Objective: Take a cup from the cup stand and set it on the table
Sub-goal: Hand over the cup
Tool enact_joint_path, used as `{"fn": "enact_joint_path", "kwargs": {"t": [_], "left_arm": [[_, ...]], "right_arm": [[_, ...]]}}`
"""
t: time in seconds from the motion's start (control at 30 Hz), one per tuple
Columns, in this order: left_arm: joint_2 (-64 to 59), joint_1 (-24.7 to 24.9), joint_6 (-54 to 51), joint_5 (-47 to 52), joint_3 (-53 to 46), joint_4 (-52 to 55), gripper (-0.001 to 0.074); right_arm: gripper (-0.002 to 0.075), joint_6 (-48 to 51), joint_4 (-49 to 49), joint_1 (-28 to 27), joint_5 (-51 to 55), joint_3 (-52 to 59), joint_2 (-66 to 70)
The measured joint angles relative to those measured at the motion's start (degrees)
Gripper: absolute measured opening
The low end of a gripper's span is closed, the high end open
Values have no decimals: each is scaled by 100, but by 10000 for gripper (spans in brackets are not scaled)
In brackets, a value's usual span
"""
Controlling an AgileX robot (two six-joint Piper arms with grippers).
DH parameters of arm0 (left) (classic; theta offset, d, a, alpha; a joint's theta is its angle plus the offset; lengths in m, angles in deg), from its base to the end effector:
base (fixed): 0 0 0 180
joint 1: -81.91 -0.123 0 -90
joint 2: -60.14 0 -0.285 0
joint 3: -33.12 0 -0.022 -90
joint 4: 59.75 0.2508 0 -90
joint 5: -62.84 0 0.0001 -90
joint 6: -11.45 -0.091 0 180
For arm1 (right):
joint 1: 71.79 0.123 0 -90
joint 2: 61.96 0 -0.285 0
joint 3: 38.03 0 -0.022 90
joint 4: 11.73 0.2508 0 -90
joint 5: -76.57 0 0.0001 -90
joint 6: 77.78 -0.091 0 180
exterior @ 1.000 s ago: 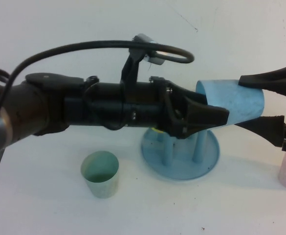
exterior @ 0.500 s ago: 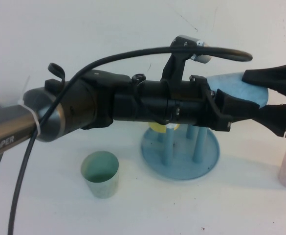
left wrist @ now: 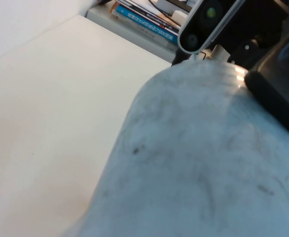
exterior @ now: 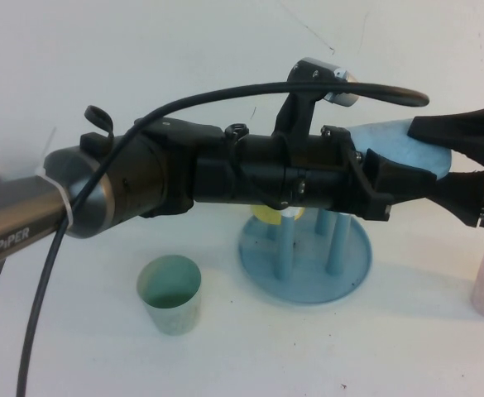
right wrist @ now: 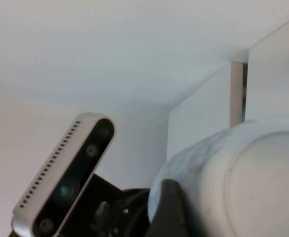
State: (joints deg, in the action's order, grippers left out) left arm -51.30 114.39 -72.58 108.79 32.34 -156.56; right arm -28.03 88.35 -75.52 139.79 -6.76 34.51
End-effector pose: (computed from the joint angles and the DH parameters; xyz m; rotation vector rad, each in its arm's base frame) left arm 0.3077 -0.2729 0.2971 0.8641 1.7589 -1.2971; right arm 0.2896 0.0613 0.2563 0.3472 2.0515 1.6625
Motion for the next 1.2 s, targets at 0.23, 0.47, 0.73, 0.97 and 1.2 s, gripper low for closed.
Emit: {"fn": "enact_joint_path", "kwargs": {"t": [0.23, 0.47, 0.73, 0.97, 1.2], "left_arm": [[-44, 0, 0, -8, 0, 13, 122], [-45, 0, -18, -8, 0, 13, 122], [-45, 0, -126, -22, 9, 13, 122], [-45, 0, -251, -22, 22, 35, 122], [-45, 0, -143, -7, 22, 13, 115]], "right_arm": [[573, 9, 19, 0, 37, 0, 83], [573, 147, 28, 0, 23, 0, 83], [573, 742, 112, 0, 76, 0, 83], [576, 1712, 164, -9, 237, 0, 133], [660, 1970, -82, -9, 240, 0, 133]]}}
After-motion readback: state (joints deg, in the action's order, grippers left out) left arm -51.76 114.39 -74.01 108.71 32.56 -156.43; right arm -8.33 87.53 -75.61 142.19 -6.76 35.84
